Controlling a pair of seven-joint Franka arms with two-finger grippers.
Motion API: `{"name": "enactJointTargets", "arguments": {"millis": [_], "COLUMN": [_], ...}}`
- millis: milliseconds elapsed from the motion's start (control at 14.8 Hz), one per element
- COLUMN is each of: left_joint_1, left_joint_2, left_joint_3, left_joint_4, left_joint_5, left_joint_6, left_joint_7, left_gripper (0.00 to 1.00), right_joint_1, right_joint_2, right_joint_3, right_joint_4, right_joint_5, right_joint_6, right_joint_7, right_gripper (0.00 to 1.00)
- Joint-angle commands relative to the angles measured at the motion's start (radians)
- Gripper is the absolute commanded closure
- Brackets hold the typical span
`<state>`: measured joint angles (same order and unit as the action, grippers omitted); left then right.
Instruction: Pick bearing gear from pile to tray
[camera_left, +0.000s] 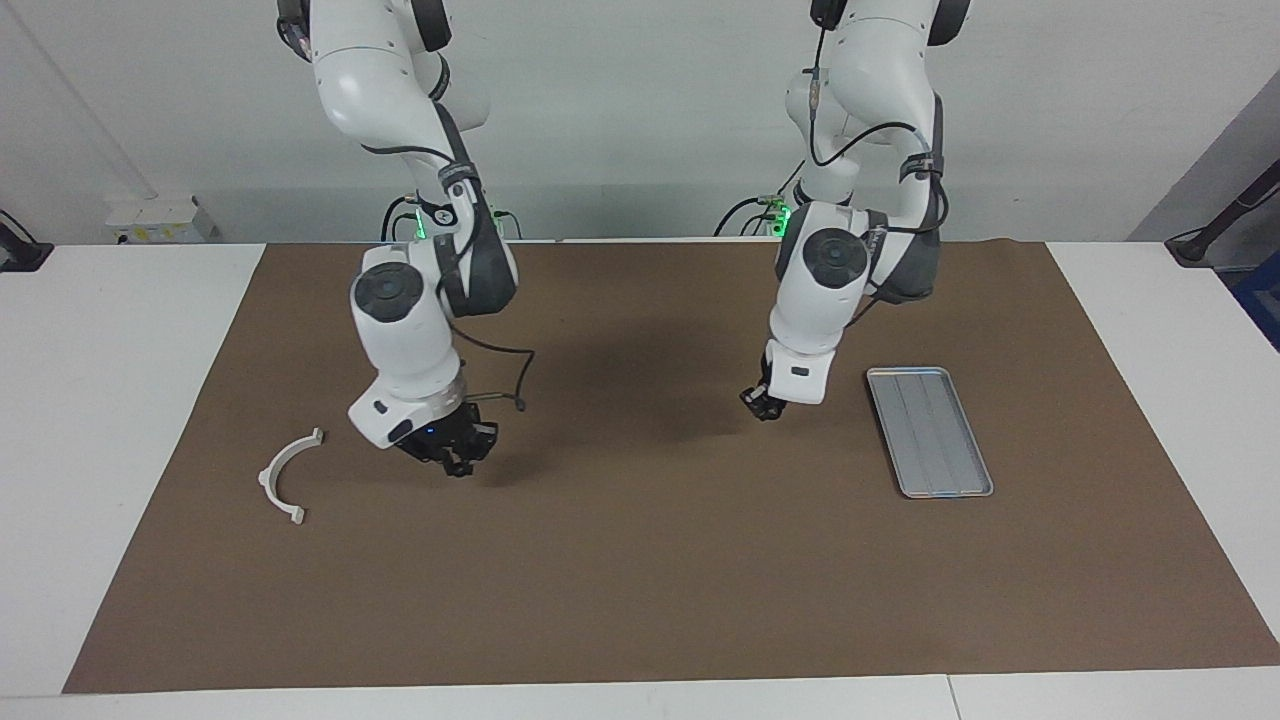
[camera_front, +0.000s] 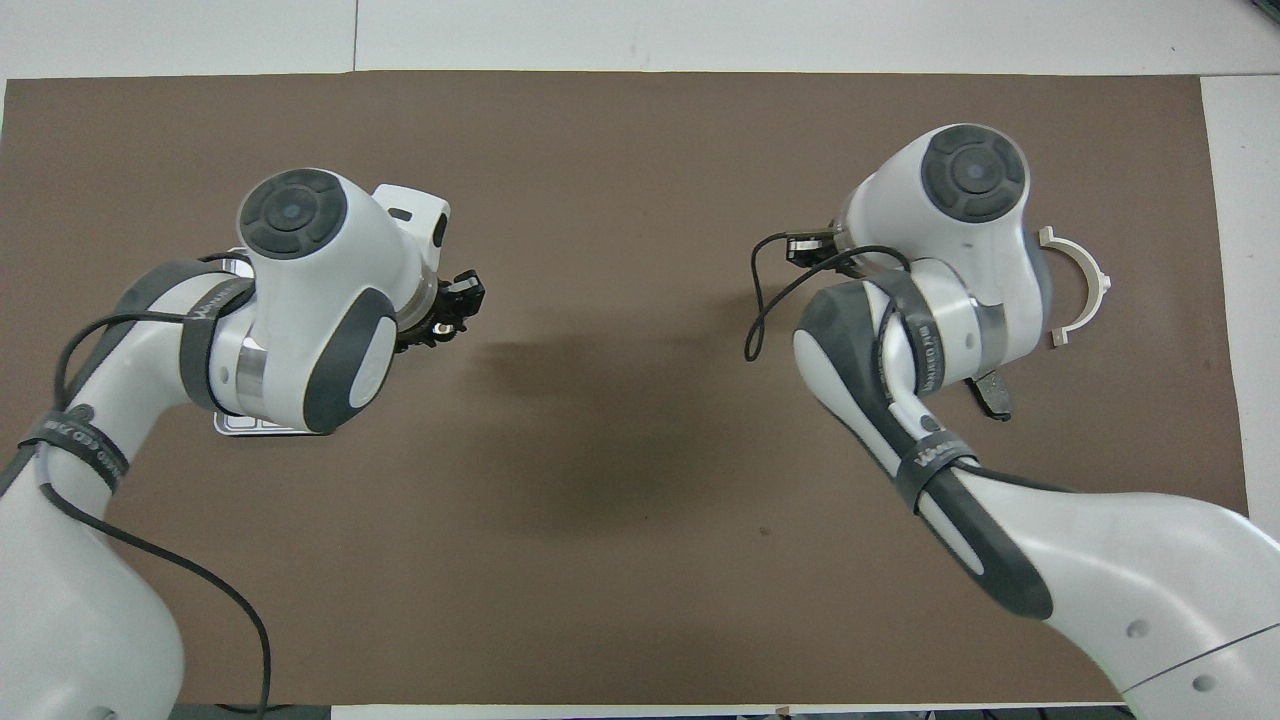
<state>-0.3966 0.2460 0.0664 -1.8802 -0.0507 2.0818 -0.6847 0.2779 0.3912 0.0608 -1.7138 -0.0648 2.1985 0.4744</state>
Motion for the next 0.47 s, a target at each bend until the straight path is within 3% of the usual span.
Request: {"name": "enactJointTargets", "arguments": {"millis": [0,405], "left_joint_1": [0.096,0.272], "left_joint_2": [-0.045,-0.056], "left_joint_3": [-0.013,-0.011], "left_joint_4": [-0.057,-0.106], "left_joint_5": [0.011,0.009], "left_joint_6": [-0.011,0.046], "left_joint_7": [0.193,0.577], "left_gripper": [1.00,1.00], "right_joint_1": [0.099,0.271], "right_joint_2": [-0.026,0.006], "right_joint_3": [-0.004,-0.004], "right_joint_4": [0.000,-0.007], "right_joint_5": [0.005,0.005], "right_joint_6": [-0.034,-0.013], "right_joint_7": [0.177,0.395], "right_gripper": [1.00,1.00]}}
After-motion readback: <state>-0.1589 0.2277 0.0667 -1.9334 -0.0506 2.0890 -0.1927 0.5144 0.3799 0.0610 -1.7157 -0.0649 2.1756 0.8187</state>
